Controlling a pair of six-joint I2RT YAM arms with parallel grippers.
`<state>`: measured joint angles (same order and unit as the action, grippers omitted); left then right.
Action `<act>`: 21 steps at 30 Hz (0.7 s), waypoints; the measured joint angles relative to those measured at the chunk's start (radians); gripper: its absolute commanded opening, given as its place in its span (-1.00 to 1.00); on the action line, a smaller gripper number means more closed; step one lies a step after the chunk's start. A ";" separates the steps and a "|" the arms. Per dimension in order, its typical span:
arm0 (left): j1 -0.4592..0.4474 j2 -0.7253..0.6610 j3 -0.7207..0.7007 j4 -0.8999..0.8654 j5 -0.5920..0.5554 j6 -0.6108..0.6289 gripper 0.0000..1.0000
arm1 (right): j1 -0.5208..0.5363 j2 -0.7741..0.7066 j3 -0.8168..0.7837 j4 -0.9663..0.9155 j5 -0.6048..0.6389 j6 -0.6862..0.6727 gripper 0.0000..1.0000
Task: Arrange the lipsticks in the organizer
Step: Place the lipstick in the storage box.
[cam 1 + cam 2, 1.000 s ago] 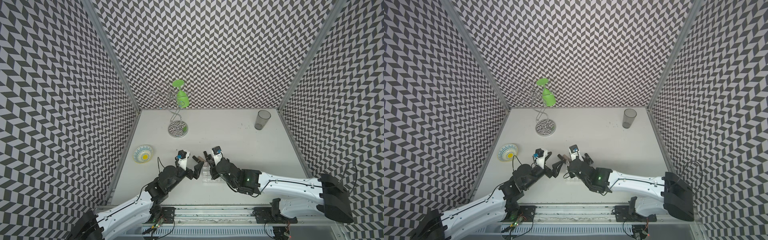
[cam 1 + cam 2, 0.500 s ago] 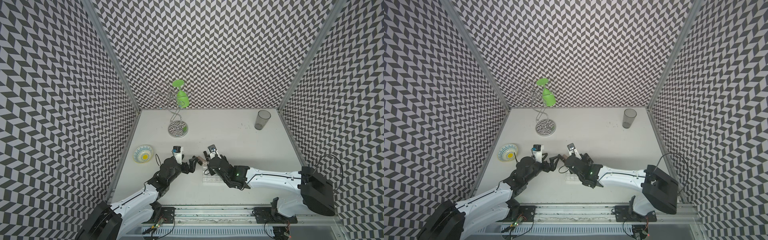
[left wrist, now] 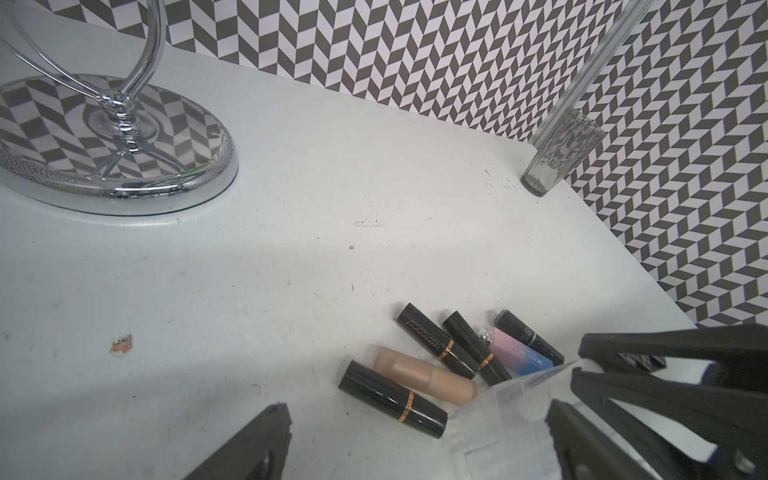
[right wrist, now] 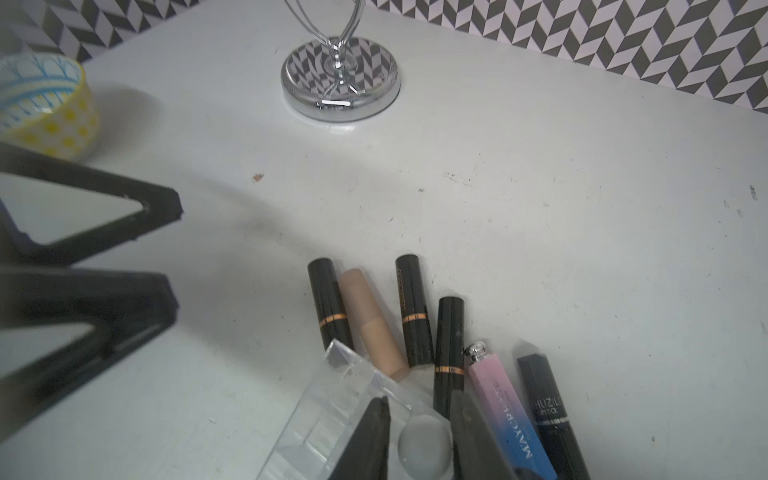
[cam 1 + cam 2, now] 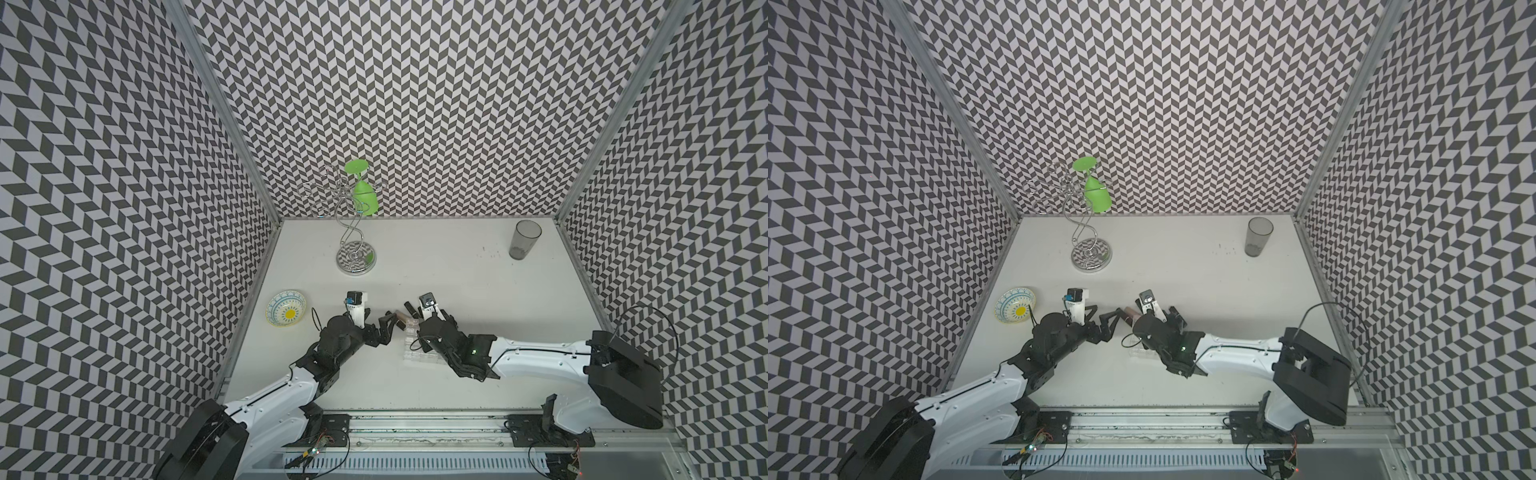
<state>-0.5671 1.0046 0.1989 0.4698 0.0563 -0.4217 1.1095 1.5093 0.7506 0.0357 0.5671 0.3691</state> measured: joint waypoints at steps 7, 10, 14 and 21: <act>0.000 0.195 0.019 0.050 0.000 -0.013 0.77 | 0.019 -0.070 -0.017 0.005 -0.011 -0.002 0.00; 0.000 0.304 0.064 0.052 -0.015 -0.014 0.72 | 0.045 -0.135 -0.021 0.022 -0.022 -0.005 0.01; 0.000 0.432 0.138 0.054 -0.033 -0.015 0.70 | 0.063 -0.229 -0.050 0.044 -0.039 -0.006 0.01; -0.001 0.518 0.207 0.047 -0.062 -0.018 0.51 | 0.067 -0.315 -0.129 0.071 -0.086 -0.006 0.01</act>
<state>-0.5678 1.5227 0.4061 0.5167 -0.0055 -0.4393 1.1763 1.1942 0.6220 0.1066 0.4808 0.3630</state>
